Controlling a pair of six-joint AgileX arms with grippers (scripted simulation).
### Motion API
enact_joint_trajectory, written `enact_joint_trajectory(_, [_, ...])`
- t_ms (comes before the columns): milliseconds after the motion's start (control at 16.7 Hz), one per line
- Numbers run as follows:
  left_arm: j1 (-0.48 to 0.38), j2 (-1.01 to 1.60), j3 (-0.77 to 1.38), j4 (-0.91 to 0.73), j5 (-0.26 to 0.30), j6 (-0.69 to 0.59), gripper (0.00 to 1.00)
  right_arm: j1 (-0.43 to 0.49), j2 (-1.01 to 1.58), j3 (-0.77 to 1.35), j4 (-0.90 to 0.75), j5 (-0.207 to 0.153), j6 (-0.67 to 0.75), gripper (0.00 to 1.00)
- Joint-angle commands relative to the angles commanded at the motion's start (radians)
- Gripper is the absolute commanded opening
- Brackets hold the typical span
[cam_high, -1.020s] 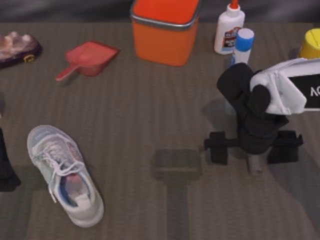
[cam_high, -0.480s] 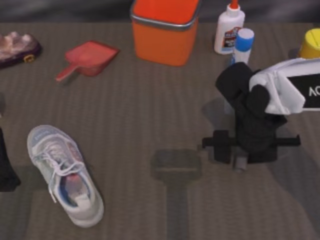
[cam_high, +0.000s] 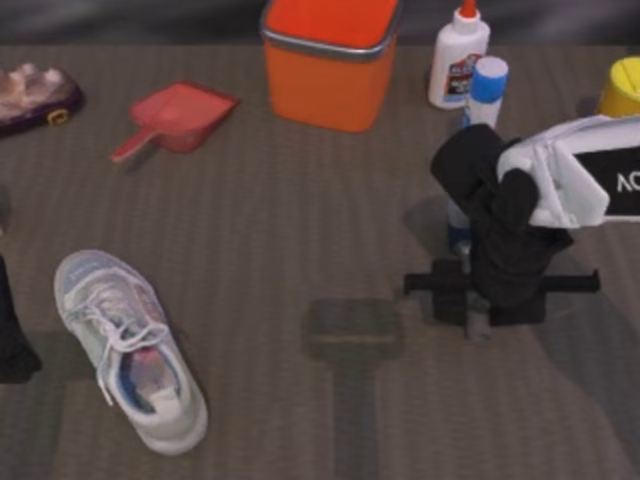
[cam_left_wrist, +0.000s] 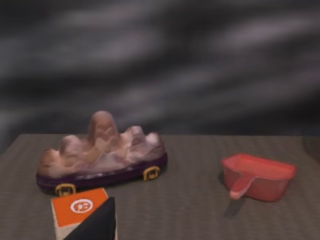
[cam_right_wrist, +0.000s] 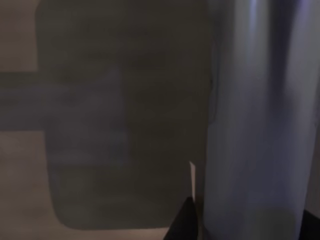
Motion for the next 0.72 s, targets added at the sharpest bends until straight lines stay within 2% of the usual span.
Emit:
enact_joint_trajectory(60, [0.000, 0.000, 0.000, 0.000, 0.000, 0.000, 1.00, 0.000, 0.000, 0.000, 0.000, 0.000, 0.000, 0.00])
enact_joint_trajectory(120, [0.000, 0.000, 0.000, 0.000, 0.000, 0.000, 1.00, 0.013, -0.042, 0.024, -0.008, -0.045, 0.028, 0.00])
enact_joint_trajectory(360, [0.000, 0.000, 0.000, 0.000, 0.000, 0.000, 1.00, 0.017, -0.053, 0.014, 0.055, -0.060, 0.003, 0.00])
enact_joint_trajectory(540, [0.000, 0.000, 0.000, 0.000, 0.000, 0.000, 1.00, 0.020, -0.083, -0.019, 0.206, -0.095, -0.051, 0.00])
enact_joint_trajectory(720, [0.000, 0.000, 0.000, 0.000, 0.000, 0.000, 1.00, 0.023, -0.124, -0.075, 0.428, -0.144, -0.126, 0.00])
